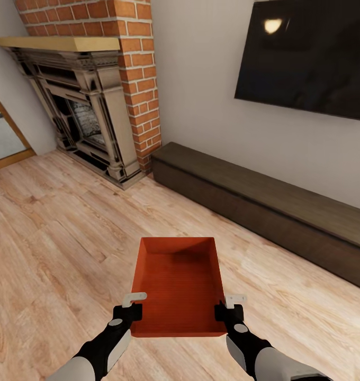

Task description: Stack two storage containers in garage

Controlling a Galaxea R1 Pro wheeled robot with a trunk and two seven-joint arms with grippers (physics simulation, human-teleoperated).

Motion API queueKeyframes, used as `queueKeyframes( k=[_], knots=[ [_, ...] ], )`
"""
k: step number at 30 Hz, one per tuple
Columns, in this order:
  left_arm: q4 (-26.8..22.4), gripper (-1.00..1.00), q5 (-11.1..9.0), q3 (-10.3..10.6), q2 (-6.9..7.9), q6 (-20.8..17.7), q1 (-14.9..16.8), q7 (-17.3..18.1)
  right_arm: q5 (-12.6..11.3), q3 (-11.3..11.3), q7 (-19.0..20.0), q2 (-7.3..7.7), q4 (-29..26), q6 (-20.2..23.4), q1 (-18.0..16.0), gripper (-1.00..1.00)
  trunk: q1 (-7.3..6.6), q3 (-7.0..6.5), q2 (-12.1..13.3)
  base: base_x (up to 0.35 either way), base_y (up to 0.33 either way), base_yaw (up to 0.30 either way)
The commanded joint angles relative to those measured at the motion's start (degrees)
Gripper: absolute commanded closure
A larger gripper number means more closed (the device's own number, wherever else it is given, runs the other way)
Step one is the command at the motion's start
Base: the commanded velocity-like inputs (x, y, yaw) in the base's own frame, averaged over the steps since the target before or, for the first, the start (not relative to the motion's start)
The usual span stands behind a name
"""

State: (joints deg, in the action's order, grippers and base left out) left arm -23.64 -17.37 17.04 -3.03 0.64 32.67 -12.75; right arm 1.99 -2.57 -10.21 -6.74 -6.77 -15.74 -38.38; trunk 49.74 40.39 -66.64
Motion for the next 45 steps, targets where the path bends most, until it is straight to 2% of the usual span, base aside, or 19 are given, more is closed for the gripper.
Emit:
queueKeyframes(
  k=[1,45],
  knots=[
    [0.0,1.00,0.1,-0.4,0.01,0.1,0.0,-1.8,0.2,2.5,-0.4,-0.26,0.0,-0.1,0.0,1.00,-0.22,-0.24,0.4,0.000,0.000,0.000],
    [-0.1,1.00,0.1,-0.4,0.03,0.1,0.0,-1.8,0.2,2.4,-0.4,-0.29,0.0,-0.2,0.0,1.00,-9.89,-12.14,18.0,0.000,0.000,0.000]
  ],
)
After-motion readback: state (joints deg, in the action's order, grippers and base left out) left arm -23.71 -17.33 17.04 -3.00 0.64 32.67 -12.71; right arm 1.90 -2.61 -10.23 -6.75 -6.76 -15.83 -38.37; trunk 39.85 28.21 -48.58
